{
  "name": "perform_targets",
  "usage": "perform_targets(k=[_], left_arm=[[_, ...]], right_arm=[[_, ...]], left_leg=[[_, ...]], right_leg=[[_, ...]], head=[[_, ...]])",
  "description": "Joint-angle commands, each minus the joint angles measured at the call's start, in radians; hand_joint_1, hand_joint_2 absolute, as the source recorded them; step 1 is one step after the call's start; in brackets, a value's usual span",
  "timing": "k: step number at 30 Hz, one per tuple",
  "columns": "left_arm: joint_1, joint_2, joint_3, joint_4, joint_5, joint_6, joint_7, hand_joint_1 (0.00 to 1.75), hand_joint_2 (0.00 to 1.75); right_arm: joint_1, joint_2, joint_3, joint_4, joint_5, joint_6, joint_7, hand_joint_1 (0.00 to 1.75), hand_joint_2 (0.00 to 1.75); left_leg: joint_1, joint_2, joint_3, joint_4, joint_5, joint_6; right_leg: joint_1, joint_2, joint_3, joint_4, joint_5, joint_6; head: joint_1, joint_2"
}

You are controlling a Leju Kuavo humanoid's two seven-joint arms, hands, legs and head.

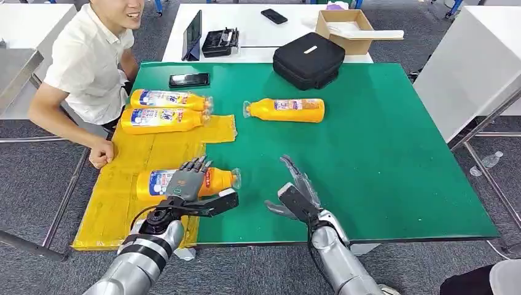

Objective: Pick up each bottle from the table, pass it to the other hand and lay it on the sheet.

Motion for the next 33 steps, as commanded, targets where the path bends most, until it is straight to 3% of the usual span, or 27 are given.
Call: perform_targets(k=[1, 6, 9, 12, 15, 19, 24, 27, 28, 30, 33], left_arm=[[-0.002, 0.012, 0.033, 0.107, -0.002, -0.015, 0.003, 0.0, 1.75], [-0.008, 0.005, 0.023, 0.114, 0.012, -0.029, -0.041, 0.0, 1.75], [0.017, -0.005, -0.003, 0.057, 0.038, 0.047, -0.094, 0.0, 1.75], [0.105, -0.056, -0.021, -0.159, 0.174, 0.09, -0.233, 0.0, 1.75], [0.219, -0.058, -0.166, -0.489, 0.296, 0.035, -0.242, 0.0, 1.75], [0.305, -0.051, -0.27, -0.747, 0.378, 0.075, -0.268, 0.0, 1.75], [0.399, -0.025, -0.393, -1.004, 0.563, 0.087, -0.368, 0.0, 1.75], [0.408, -0.008, -0.432, -1.055, 0.611, 0.11, -0.385, 0.0, 1.75], [0.408, -0.002, -0.438, -1.063, 0.615, 0.141, -0.392, 0.0, 1.75], [0.415, -0.003, -0.427, -1.07, 0.645, 0.173, -0.404, 0.0, 1.75], [0.418, -0.004, -0.415, -1.071, 0.67, 0.178, -0.414, 0.0, 1.75]], right_arm=[[-0.041, -0.005, -0.017, 0.078, 0.0, 0.002, -0.002, 0.0, 1.75], [-0.052, -0.005, -0.021, 0.104, -0.001, -0.004, -0.012, 0.0, 1.75], [-0.041, -0.005, -0.022, 0.1, -0.002, -0.01, -0.016, 0.0, 1.75], [0.0, -0.016, -0.034, 0.068, -0.003, -0.03, -0.007, 0.0, 1.75], [0.042, -0.02, -0.05, 0.022, -0.002, -0.028, -0.003, 0.0, 1.75], [0.077, -0.015, -0.058, -0.035, 0.014, -0.032, 0.019, 0.0, 1.75], [0.128, -0.013, -0.061, -0.105, 0.048, -0.048, 0.033, 0.0, 1.75], [0.13, 0.027, -0.1, -0.162, 0.04, -0.07, 0.013, 0.0, 1.75], [0.127, 0.055, -0.135, -0.208, -0.002, -0.053, -0.012, 0.0, 1.75], [0.126, 0.082, -0.193, -0.267, -0.176, 0.101, -0.009, 0.0, 1.75], [0.134, 0.091, -0.202, -0.309, -0.185, 0.109, 0.001, 0.0, 1.75]], left_leg=[[0.0, 0.003, 0.002, -0.001, 0.0, 0.0], [0.0, 0.003, 0.003, -0.001, 0.0, 0.0], [0.0, 0.002, 0.003, -0.002, 0.0, 0.0], [0.001, 0.001, 0.003, -0.001, 0.0, 0.0], [0.001, -0.003, 0.001, 0.0, -0.001, 0.0], [0.0, -0.002, -0.004, 0.002, -0.001, 0.0], [0.0, -0.002, -0.008, 0.001, -0.001, 0.0], [0.0, -0.001, -0.009, 0.001, -0.002, -0.001], [0.0, 0.0, -0.007, 0.001, -0.003, -0.001], [0.0, 0.002, -0.007, 0.001, -0.003, -0.001], [0.0, 0.002, -0.009, 0.001, -0.002, -0.001]], right_leg=[[0.001, 0.002, 0.002, -0.001, 0.001, -0.004], [0.001, 0.002, 0.002, -0.001, 0.001, -0.004], [0.001, 0.001, 0.002, -0.002, 0.001, -0.004], [0.001, 0.0, 0.003, -0.002, 0.001, -0.004], [0.002, -0.006, 0.003, -0.002, -0.001, -0.005], [0.001, -0.004, -0.003, 0.0, -0.002, -0.003], [0.0, -0.004, -0.007, 0.0, -0.001, -0.002], [0.0, -0.002, -0.009, 0.0, -0.001, -0.002], [0.001, -0.002, -0.008, 0.0, -0.002, -0.004], [0.001, 0.0, -0.008, 0.001, -0.002, -0.004], [0.0, 0.0, -0.01, 0.001, -0.001, -0.003]], head=[[0.0, 0.0], [0.0, 0.0], [0.0, 0.0], [0.0, 0.0], [0.0, 0.0], [0.0, 0.0], [0.0, 0.0], [-0.001, 0.0], [0.0, 0.0], [0.0, 0.0], [-0.001, 0.0]])
